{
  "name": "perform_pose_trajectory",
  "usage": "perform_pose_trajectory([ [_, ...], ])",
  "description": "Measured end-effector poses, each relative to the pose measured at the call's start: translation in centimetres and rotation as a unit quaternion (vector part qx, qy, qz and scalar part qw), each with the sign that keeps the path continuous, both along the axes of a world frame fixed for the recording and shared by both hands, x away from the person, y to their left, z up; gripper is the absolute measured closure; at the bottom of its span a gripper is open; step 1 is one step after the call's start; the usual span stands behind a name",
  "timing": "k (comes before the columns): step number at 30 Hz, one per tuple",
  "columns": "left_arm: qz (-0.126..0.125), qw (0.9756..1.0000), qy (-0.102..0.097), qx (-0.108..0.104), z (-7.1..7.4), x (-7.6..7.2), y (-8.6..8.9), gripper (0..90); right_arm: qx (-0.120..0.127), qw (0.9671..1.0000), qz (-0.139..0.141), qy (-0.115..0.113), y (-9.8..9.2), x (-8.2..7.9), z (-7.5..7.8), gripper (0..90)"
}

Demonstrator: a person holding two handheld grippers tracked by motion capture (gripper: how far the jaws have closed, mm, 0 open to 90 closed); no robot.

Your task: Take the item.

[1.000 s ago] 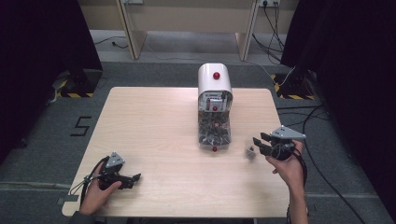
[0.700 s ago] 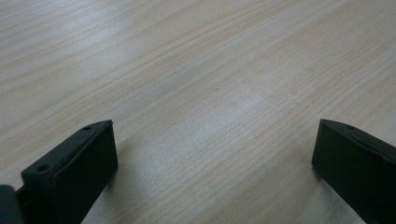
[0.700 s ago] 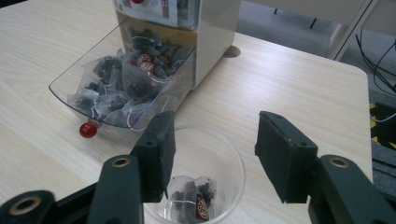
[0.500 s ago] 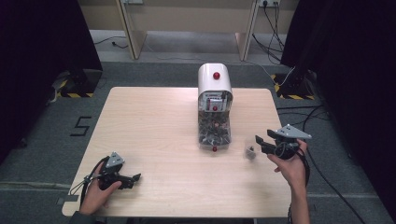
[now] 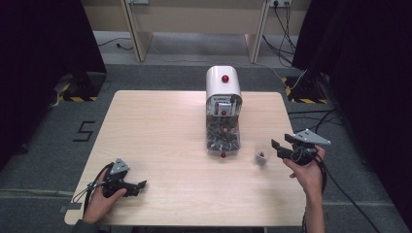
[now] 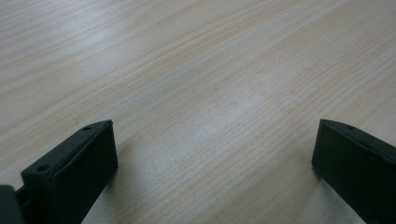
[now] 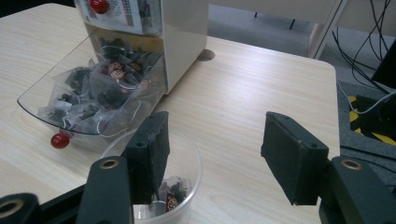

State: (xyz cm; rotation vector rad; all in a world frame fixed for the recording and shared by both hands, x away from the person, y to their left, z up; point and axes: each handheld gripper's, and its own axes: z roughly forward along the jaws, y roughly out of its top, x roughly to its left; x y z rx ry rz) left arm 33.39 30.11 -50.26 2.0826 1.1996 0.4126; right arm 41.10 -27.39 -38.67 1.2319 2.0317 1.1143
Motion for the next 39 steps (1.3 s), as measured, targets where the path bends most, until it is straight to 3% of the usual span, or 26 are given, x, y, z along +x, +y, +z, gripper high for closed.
perform_pose_trajectory([
  [12,0.0,1.0,0.0,0.0,0.0,0.0,0.0,0.0,-0.006,0.9997,-0.023,0.011,-1.1,0.4,-0.6,33.1],
  [23,0.0,1.0,0.0,0.0,0.0,0.0,0.0,0.0,-0.014,0.999,-0.042,0.005,-1.9,0.3,-0.9,32.6],
  [39,0.0,1.0,0.0,0.0,0.0,0.0,0.0,0.0,-0.011,0.9986,-0.046,0.022,-2.7,-0.4,-2.1,31.8],
])
